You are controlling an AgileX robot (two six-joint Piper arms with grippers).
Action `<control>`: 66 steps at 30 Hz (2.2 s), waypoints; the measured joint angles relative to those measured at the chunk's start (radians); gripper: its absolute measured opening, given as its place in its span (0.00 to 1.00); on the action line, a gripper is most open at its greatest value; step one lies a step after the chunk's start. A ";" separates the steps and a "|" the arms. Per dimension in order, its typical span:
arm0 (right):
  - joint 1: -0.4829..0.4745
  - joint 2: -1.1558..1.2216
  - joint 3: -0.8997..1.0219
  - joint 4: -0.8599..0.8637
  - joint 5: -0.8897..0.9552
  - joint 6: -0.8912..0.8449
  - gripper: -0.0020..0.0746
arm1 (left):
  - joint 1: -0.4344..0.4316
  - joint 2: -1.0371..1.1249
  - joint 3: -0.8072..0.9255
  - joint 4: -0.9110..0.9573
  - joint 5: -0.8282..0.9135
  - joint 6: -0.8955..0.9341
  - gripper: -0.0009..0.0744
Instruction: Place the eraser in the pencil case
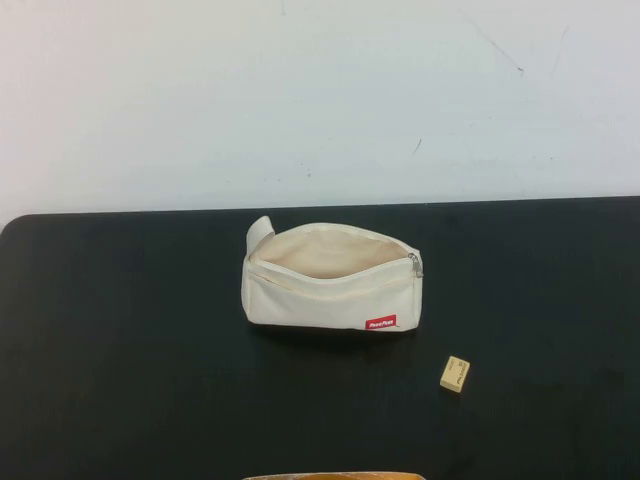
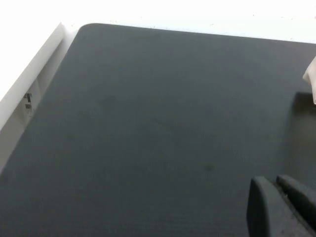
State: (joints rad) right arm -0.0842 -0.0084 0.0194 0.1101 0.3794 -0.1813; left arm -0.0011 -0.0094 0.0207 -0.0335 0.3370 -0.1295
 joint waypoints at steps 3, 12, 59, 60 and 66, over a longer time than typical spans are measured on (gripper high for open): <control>0.000 0.000 0.000 0.000 0.000 0.000 0.03 | 0.000 0.000 0.000 0.000 0.000 0.000 0.01; 0.000 0.000 0.000 0.000 0.000 0.000 0.03 | 0.000 0.000 0.000 0.000 0.000 0.000 0.01; 0.000 0.000 0.009 0.000 -0.187 0.002 0.03 | 0.000 0.000 0.000 0.000 0.000 0.000 0.01; 0.000 0.000 0.009 0.000 -0.192 0.004 0.03 | 0.000 0.000 0.000 0.000 0.000 0.000 0.01; 0.000 0.000 0.009 0.000 -0.196 -0.003 0.03 | 0.000 0.000 0.000 0.000 0.000 0.000 0.01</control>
State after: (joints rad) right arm -0.0842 -0.0084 0.0285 0.1101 0.1833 -0.1842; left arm -0.0011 -0.0094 0.0207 -0.0335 0.3370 -0.1295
